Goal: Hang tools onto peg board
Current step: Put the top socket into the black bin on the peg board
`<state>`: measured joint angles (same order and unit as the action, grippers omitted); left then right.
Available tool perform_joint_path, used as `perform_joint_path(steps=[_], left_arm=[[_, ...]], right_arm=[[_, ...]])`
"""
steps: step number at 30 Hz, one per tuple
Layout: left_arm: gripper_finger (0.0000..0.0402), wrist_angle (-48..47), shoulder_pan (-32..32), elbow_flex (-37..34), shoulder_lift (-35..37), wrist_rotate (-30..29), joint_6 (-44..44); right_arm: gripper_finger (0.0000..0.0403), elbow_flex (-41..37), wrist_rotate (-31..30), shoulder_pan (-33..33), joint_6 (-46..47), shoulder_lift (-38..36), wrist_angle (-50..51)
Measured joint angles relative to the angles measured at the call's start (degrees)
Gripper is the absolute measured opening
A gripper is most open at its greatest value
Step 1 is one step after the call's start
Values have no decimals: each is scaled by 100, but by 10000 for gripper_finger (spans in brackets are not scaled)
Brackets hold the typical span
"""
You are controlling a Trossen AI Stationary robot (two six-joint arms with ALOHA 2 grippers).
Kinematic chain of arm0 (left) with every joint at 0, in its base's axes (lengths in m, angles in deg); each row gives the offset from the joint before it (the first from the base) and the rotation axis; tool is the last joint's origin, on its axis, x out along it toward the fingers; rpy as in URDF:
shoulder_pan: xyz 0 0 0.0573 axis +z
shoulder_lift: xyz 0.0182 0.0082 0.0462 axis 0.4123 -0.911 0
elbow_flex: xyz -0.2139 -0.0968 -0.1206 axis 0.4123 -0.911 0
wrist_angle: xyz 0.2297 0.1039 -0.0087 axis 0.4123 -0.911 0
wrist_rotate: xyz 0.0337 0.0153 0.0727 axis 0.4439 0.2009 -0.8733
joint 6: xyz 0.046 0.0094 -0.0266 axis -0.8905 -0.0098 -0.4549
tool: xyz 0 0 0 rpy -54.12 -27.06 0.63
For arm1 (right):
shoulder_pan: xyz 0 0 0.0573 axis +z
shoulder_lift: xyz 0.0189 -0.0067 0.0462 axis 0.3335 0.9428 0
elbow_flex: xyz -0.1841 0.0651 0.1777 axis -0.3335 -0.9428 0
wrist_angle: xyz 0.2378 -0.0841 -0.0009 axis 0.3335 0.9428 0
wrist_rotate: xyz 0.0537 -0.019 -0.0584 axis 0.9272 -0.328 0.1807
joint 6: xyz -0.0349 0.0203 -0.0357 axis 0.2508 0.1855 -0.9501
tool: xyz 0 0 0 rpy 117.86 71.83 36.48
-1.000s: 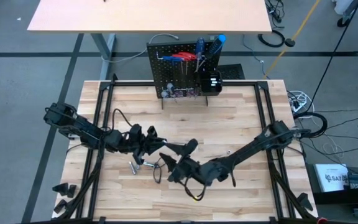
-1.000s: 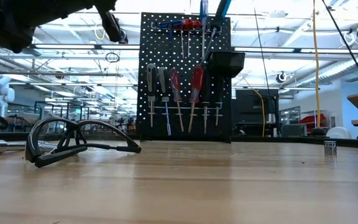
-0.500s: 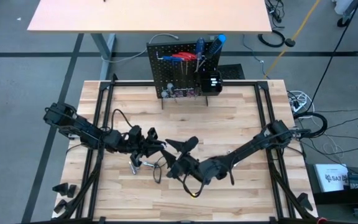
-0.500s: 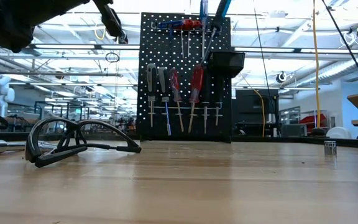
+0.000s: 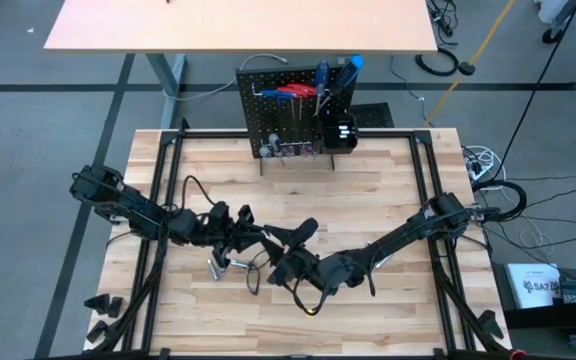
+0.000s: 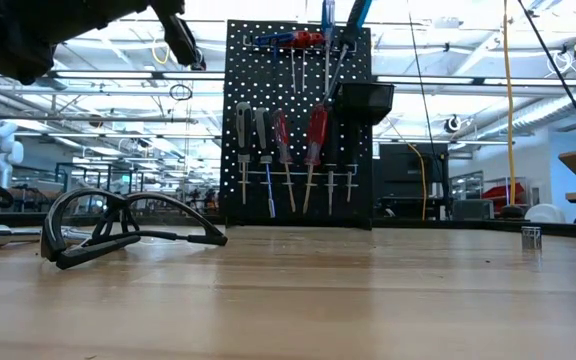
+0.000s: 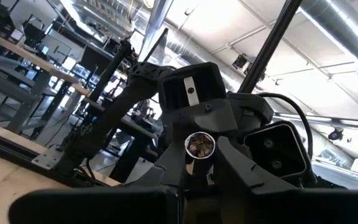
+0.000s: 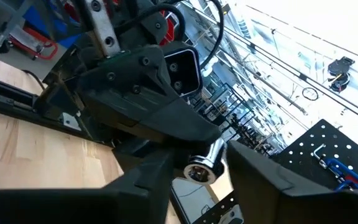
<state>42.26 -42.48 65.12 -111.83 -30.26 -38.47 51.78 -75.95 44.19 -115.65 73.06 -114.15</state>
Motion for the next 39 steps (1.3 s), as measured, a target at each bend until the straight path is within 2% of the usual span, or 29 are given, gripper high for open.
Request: perform_joint_path(steps=[6, 11, 15, 18, 21, 26, 32, 36, 39], left_arm=[[87, -63, 0, 2, 0, 31, 101], [136, -94, 61, -12, 0, 183, 108], [160, -97, 249, -303, 197, 225, 120], [163, -58, 418, -670, 539, 224, 122], [164, -82, 551, -1059, 947, 171, 121], [164, -73, 603, -1502, 1508, 13, 113], [164, -613, 603, -1569, 1902, -41, -84], [164, -1576, 601, -1431, 2195, -316, -402], [164, -2763, 601, -1167, 2375, -662, -579]], right_arm=[[46, 0, -44, 16, 26, -10, 121], [44, 0, -169, 50, 49, -11, 111], [44, 0, -1010, 123, -368, -41, 66], [44, 0, -1616, 207, -737, -96, 28], [44, -107, -1832, 249, -609, -295, 331], [44, -1030, -1990, -82, 265, -1137, 571], [44, -2797, -1249, -653, 2262, -2918, 576], [44, -3478, -789, -1041, 3556, -4138, 888], [44, -3524, -467, -1300, 4479, -4876, 1963]])
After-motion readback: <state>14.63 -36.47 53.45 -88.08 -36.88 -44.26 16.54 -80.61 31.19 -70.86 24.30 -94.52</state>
